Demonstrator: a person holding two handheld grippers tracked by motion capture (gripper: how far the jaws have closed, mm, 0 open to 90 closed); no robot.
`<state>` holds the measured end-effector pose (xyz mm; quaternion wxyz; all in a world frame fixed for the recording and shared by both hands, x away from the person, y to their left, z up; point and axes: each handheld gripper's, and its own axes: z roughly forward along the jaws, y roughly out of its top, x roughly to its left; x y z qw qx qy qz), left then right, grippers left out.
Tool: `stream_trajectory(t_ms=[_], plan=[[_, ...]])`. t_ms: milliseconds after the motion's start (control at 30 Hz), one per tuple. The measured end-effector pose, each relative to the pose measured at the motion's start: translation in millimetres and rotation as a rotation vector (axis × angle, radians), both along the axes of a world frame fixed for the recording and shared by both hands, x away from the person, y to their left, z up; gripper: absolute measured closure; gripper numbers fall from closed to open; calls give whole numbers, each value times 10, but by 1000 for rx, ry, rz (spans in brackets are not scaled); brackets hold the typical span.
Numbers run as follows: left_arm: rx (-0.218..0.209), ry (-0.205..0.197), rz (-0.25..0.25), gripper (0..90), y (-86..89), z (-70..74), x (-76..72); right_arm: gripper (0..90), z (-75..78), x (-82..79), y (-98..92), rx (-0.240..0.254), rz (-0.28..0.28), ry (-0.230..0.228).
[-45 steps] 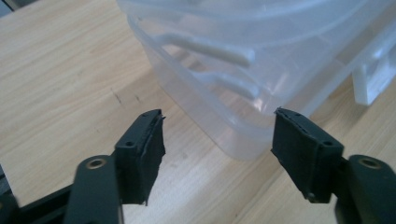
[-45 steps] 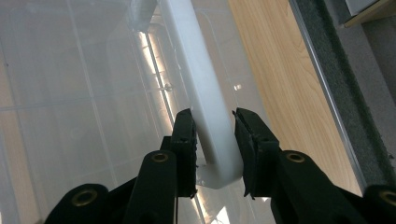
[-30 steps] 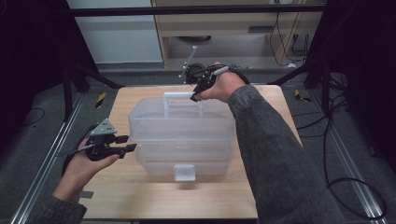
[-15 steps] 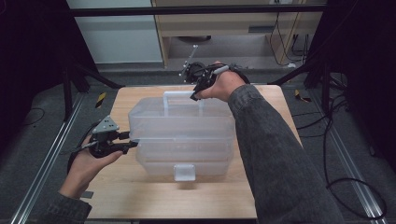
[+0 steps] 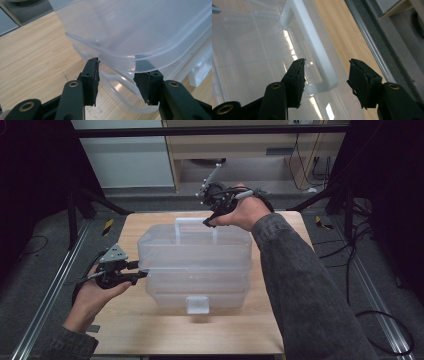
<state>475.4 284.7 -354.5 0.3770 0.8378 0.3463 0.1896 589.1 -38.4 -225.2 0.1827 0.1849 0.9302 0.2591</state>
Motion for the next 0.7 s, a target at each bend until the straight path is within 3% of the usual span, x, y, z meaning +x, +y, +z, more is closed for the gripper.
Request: stream_trajectory(t_ms=[133, 300, 333, 433, 700], plan=[[2, 0, 4, 546, -6, 16, -4, 475, 90, -86, -169, 0, -56, -44], [10, -4, 5, 544, -13, 28, -10, 554, 177, -225, -453, 35, -129, -92], [11, -6, 5, 544, -13, 34, -12, 599, 180, -286, -582, 47, -162, -106], [17, -10, 2, 547, -12, 54, -18, 666, 167, -352, -713, 57, -182, -110], [23, -17, 7, 549, -24, 122, -4, 732, 30, -626, -1182, 114, -297, -133]])
